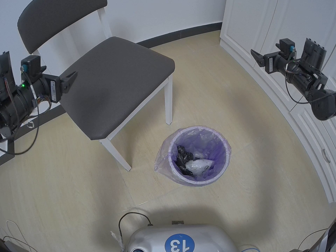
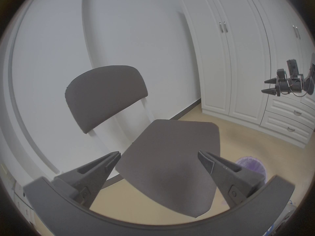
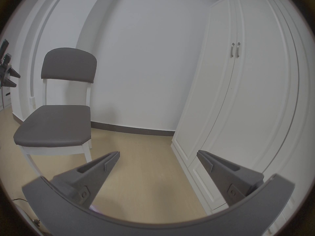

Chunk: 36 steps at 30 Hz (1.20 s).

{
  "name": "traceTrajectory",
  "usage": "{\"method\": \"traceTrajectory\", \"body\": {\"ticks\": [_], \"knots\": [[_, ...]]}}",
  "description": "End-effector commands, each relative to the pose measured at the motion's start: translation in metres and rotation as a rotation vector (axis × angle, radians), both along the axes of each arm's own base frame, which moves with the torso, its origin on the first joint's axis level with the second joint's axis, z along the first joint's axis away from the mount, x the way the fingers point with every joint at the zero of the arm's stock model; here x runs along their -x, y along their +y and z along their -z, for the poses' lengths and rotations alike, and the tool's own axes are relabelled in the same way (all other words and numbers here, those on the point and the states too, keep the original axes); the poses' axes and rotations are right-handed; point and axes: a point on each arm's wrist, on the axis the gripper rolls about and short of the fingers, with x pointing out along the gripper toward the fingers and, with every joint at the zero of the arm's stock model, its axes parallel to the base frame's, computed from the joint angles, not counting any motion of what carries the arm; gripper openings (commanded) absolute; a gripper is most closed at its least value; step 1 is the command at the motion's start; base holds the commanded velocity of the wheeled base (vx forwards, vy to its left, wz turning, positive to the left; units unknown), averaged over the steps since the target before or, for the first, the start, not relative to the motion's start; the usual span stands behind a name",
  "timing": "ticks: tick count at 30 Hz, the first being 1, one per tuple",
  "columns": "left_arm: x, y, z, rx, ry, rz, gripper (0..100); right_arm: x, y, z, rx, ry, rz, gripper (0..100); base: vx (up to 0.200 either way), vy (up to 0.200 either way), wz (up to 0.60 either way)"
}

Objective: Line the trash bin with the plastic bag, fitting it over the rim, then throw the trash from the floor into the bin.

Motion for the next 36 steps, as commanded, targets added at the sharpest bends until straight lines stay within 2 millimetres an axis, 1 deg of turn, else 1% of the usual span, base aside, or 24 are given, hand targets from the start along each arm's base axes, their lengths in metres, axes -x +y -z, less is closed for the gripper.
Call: {"method": "traceTrajectory", "body": {"ticks": [1,4,5,6,7,9,11,12,13,14,16,17,19,20,21,22,23,24,25,28,29,30,34,36], "knots": [[0.034,0.02,-0.033,0.003,-0.098,-0.074,100,0.029,0.016,-0.045,-0.048,-0.099,-0.037,100,0.0,0.0,0.0],[0.069,0.024,-0.045,0.007,-0.138,-0.082,100,0.085,0.039,-0.074,-0.139,-0.148,-0.147,100,0.0,0.0,0.0],[0.074,0.025,-0.046,0.008,-0.141,-0.083,100,0.092,0.041,-0.077,-0.146,-0.151,-0.156,100,0.0,0.0,0.0],[0.093,0.028,-0.054,0.01,-0.158,-0.088,100,0.121,0.044,-0.088,-0.171,-0.173,-0.191,100,0.0,0.0,0.0],[0.118,0.031,-0.063,0.029,-0.202,-0.094,100,0.149,0.038,-0.1,-0.206,-0.213,-0.201,100,0.0,0.0,0.0],[0.131,0.032,-0.066,0.039,-0.226,-0.097,100,0.16,0.032,-0.105,-0.22,-0.232,-0.187,100,0.0,0.0,0.0],[0.156,0.035,-0.07,0.055,-0.276,-0.097,100,0.182,0.018,-0.114,-0.253,-0.27,-0.148,100,0.0,0.0,0.0],[0.158,0.035,-0.07,0.056,-0.28,-0.097,100,0.184,0.016,-0.115,-0.255,-0.274,-0.145,100,0.0,0.0,0.0],[0.182,0.038,-0.069,0.065,-0.323,-0.095,100,0.208,-0.005,-0.124,-0.284,-0.327,-0.094,100,0.0,0.0,0.0],[0.193,0.039,-0.067,0.066,-0.33,-0.096,100,0.217,-0.017,-0.125,-0.281,-0.338,-0.055,100,0.0,0.0,0.0],[0.207,0.041,-0.062,0.067,-0.34,-0.098,100,0.231,-0.03,-0.124,-0.278,-0.344,-0.012,100,0.0,0.0,0.0],[0.221,0.043,-0.057,0.068,-0.346,-0.1,100,0.249,-0.04,-0.122,-0.305,-0.346,0.004,100,0.0,0.0,0.0],[0.24,0.045,-0.051,0.068,-0.362,-0.106,100,0.27,-0.049,-0.116,-0.329,-0.346,0.011,100,0.0,0.0,0.0],[0.24,0.045,-0.051,0.068,-0.362,-0.106,100,0.27,-0.049,-0.116,-0.329,-0.346,0.011,100,0.0,0.0,0.0],[0.26,0.048,-0.046,0.067,-0.38,-0.114,100,0.295,-0.06,-0.111,-0.335,-0.367,0.039,100,0.0,0.0,0.0],[0.272,0.049,-0.042,0.069,-0.388,-0.125,100,0.308,-0.066,-0.109,-0.333,-0.386,0.064,100,0.0,0.0,0.0],[0.281,0.051,-0.038,0.071,-0.389,-0.139,100,0.32,-0.07,-0.107,-0.333,-0.403,0.086,100,0.0,0.0,0.0],[0.283,0.051,-0.038,0.072,-0.391,-0.142,100,0.321,-0.07,-0.107,-0.333,-0.405,0.089,100,0.0,0.0,0.0],[0.306,0.055,-0.029,0.083,-0.401,-0.177,100,0.347,-0.078,-0.102,-0.34,-0.445,0.129,100,0.0,0.0,0.0],[0.33,0.059,-0.013,0.094,-0.408,-0.203,100,0.377,-0.083,-0.088,-0.365,-0.469,0.15,100,0.0,0.0,0.0],[0.333,0.059,-0.01,0.096,-0.411,-0.208,100,0.382,-0.084,-0.086,-0.371,-0.473,0.151,100,0.0,0.0,0.0],[0.343,0.061,-0.004,0.104,-0.422,-0.218,100,0.398,-0.085,-0.078,-0.382,-0.49,0.156,100,0.0,0.0,0.0],[0.369,0.064,0.005,0.126,-0.474,-0.265,100,0.433,-0.089,-0.057,-0.386,-0.508,0.164,100,0.0,0.0,0.0],[0.369,0.064,0.005,0.126,-0.474,-0.265,100,0.433,-0.089,-0.057,-0.386,-0.508,0.164,100,0.0,0.0,0.0]]}}
